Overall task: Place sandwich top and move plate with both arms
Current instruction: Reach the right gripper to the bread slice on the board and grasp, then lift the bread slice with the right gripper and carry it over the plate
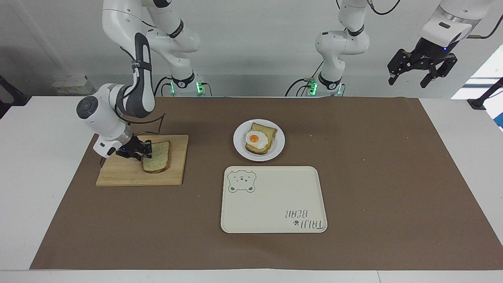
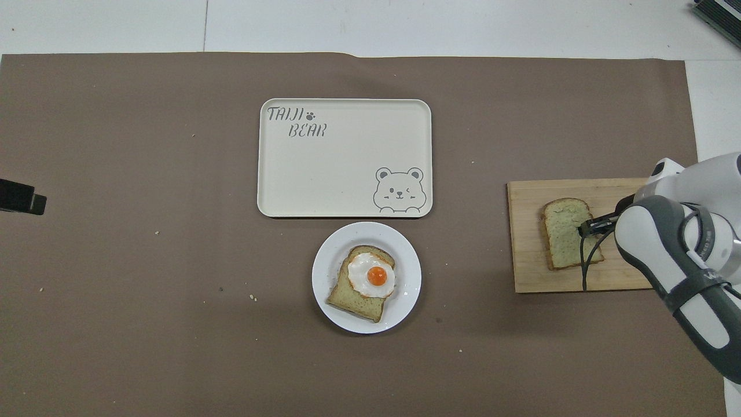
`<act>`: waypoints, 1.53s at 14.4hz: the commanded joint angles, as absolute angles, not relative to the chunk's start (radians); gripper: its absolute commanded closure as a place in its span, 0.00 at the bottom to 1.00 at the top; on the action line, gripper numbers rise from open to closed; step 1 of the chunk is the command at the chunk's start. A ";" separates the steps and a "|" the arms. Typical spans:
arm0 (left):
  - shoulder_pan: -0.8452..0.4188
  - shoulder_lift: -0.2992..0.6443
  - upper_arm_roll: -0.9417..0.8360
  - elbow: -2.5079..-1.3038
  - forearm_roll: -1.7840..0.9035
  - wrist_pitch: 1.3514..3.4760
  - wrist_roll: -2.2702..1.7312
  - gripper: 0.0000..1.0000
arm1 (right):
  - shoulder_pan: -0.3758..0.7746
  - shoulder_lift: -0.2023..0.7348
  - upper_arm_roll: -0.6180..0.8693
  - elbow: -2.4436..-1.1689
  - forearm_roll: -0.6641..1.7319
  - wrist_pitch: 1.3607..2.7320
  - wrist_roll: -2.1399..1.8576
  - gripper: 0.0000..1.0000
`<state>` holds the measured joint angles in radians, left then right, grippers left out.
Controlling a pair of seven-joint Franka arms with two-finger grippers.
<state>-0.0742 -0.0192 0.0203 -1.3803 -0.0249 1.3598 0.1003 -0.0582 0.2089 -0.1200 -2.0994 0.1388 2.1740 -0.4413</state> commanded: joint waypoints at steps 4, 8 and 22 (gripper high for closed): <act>-0.078 -0.037 0.026 -1.394 -0.025 1.364 0.103 0.00 | -0.057 0.218 -0.117 -2.099 0.153 2.178 -0.376 1.00; -0.078 -0.037 0.026 -1.394 -0.025 1.364 0.103 0.00 | -0.058 0.212 -0.117 -2.028 0.153 2.087 -0.374 1.00; -0.080 -0.037 0.025 -1.394 -0.025 1.359 0.103 0.00 | 0.073 0.129 -0.031 -1.910 0.258 1.821 -0.140 1.00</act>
<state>-0.0742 -0.0192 0.0199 -1.3804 -0.0249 1.3593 0.1003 0.0501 0.1319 -0.0306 -1.9111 0.2245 1.8232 -0.1619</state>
